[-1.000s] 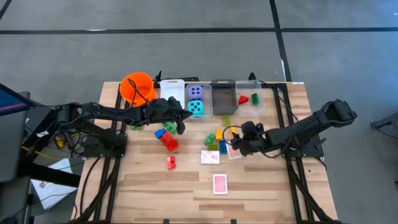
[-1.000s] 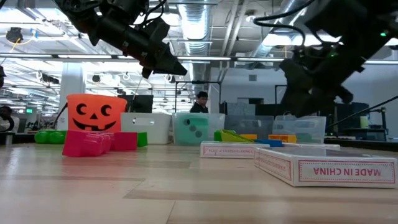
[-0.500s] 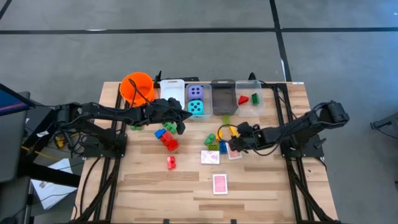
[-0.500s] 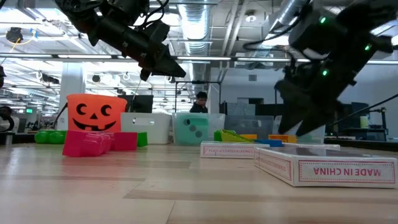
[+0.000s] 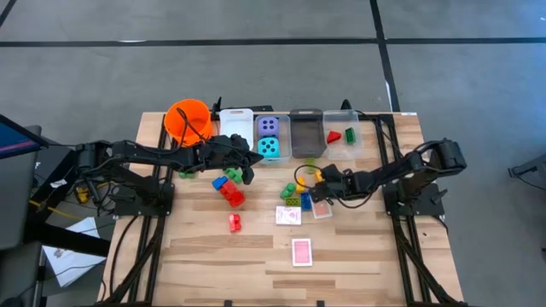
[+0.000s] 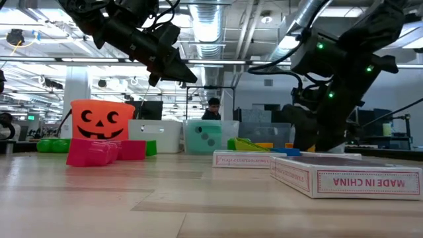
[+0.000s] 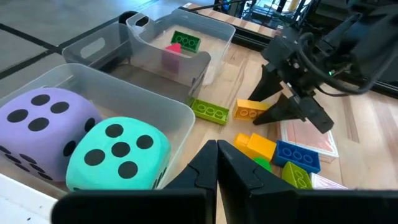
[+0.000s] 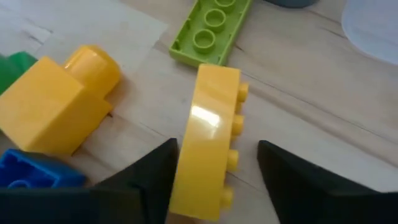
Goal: Pick & Place Toys
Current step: Put the small yellow game piece into the right transparent bin, then put the orange deck of cards into the black bin
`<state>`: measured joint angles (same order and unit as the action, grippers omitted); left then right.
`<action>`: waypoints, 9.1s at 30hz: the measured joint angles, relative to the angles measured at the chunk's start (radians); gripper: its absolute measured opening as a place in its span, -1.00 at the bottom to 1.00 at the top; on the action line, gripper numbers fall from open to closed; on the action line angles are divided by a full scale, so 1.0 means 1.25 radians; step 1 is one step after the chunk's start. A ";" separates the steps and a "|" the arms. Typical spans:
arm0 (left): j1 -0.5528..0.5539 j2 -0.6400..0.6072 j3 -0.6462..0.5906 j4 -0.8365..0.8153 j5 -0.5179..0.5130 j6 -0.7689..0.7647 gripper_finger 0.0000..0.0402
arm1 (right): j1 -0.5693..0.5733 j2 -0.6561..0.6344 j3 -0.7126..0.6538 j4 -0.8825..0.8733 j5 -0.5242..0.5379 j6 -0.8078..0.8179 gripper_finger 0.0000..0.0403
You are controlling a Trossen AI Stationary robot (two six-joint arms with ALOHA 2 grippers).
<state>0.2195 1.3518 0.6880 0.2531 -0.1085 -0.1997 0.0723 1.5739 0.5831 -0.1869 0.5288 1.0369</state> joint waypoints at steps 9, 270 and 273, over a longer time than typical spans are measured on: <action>0.000 0.000 0.000 -0.003 0.000 0.000 -1.00 | -0.002 -0.006 0.000 0.007 0.032 -0.011 -0.55; -0.319 -0.001 0.000 0.068 0.038 -0.120 -1.00 | 0.453 0.447 0.553 -0.766 0.103 0.899 0.99; -0.319 -0.001 0.000 0.068 0.038 -0.120 -1.00 | 0.446 0.446 0.553 -0.763 0.104 0.884 0.99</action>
<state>-0.1794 1.3510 0.6880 0.3378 -0.0605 -0.3496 0.6297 2.1314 1.2739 -1.1402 0.6589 2.1423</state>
